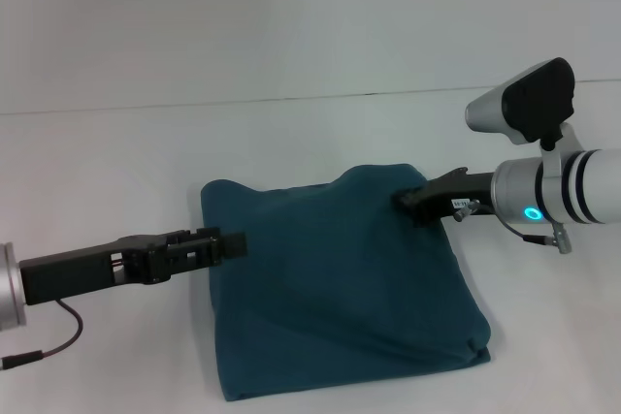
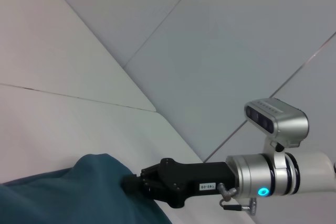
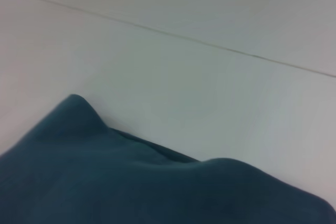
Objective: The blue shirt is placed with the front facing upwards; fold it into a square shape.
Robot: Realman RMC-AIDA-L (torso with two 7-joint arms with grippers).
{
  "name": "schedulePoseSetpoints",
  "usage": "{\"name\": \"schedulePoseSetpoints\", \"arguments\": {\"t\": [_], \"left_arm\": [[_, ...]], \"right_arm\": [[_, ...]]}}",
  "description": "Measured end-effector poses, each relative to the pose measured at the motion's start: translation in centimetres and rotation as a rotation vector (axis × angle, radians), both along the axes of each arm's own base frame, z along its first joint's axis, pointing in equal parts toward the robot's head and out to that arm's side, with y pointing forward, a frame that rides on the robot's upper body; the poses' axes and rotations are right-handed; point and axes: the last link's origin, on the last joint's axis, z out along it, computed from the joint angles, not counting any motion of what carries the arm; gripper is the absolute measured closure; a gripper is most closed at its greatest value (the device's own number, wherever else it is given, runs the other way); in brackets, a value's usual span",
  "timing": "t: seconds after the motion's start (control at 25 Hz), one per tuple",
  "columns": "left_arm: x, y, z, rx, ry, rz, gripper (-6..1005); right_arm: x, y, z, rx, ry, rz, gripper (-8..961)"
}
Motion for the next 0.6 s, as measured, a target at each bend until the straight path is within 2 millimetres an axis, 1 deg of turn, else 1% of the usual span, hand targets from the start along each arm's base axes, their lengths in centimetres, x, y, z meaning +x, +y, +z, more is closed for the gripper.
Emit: {"name": "schedulePoseSetpoints", "arguments": {"t": [0.12,0.2,0.36,0.44,0.6], "left_arm": [[0.0,0.0,0.0,0.002,0.001,-0.003,277],[0.0,-0.1,0.0,0.0,0.0,-0.005,277],[0.0,-0.2,0.0,-0.003,-0.002,-0.01,279],[-0.1,-0.2,0.1,0.003,-0.002,-0.012,278],[0.0,-0.3,0.1,0.006,-0.004,-0.027,276]], "right_arm": [[0.1,0.4,-0.1,0.032,-0.025,-0.004,946],[0.3,0.6,0.2,0.07,-0.018,-0.016,946],[0.5,0.9,2.1,0.155,0.054,-0.036,945],[0.7,0.7,3.2,0.184,0.081,-0.03,945],[1.1,-0.3,4.7,0.201,0.118,-0.017,944]]}}
